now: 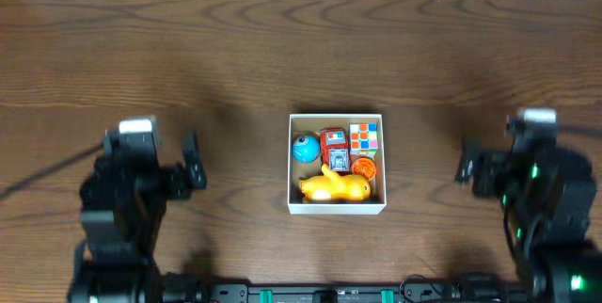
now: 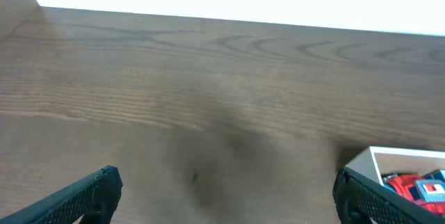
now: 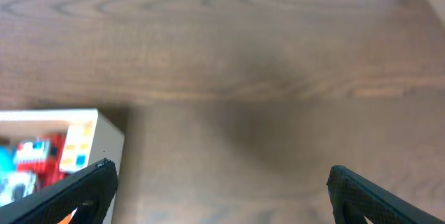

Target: Pack container

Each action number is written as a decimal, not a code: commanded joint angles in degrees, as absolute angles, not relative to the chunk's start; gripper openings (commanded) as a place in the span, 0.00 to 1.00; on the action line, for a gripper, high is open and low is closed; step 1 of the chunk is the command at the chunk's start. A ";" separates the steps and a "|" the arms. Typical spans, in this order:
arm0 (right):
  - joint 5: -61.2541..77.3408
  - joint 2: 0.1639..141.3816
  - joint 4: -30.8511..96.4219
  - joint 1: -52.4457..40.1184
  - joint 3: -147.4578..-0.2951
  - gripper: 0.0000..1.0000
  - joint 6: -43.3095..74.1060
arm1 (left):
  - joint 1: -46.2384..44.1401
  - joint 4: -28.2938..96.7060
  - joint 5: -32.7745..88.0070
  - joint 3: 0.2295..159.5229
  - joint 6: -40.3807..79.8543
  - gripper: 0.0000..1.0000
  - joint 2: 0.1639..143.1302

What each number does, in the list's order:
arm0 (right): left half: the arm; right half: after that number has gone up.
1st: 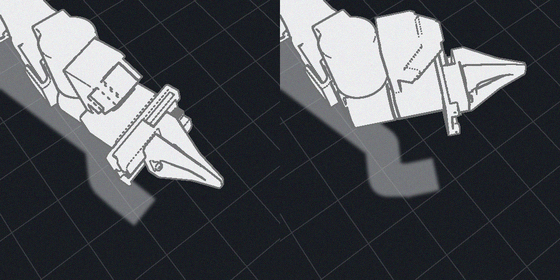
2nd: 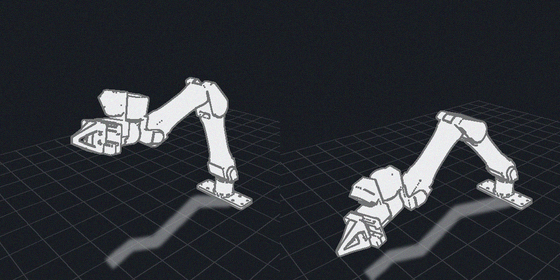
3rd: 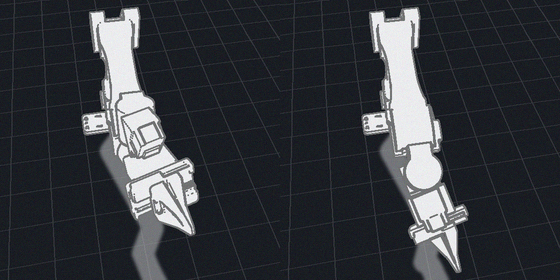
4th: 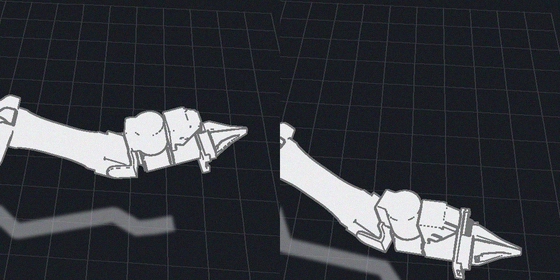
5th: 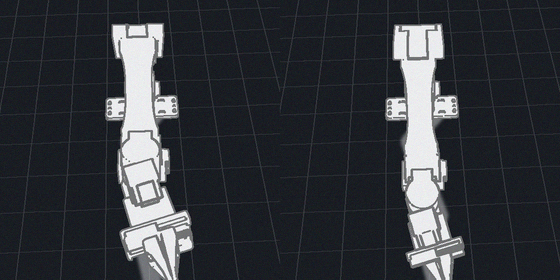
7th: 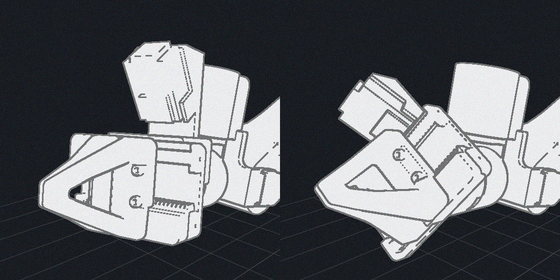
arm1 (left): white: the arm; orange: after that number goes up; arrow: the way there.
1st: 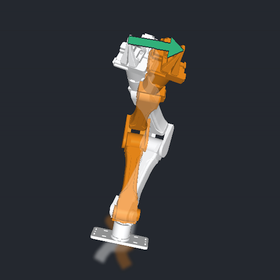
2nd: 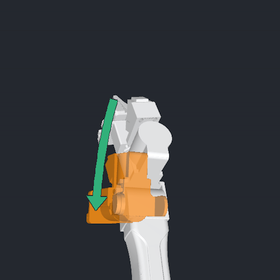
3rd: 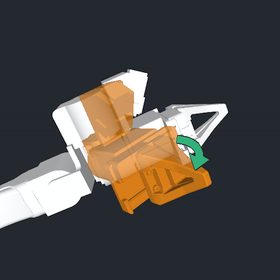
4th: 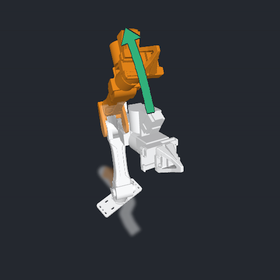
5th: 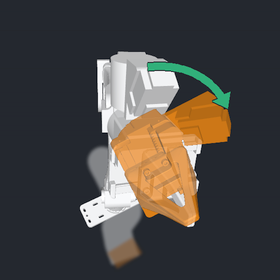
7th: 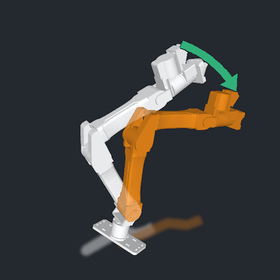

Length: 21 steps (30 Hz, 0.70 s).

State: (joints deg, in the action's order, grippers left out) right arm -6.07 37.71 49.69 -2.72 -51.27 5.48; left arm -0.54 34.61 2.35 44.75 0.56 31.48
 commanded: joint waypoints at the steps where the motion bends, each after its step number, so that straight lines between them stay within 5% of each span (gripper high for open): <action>1: -6.68 31.09 49.95 -2.74 -46.00 0.99 9.74 | -0.38 35.20 1.83 41.28 2.46 0.98 24.80; 21: -6.63 28.77 52.84 -2.74 -39.29 0.99 10.26 | -0.38 44.62 -3.92 39.86 2.46 0.98 20.53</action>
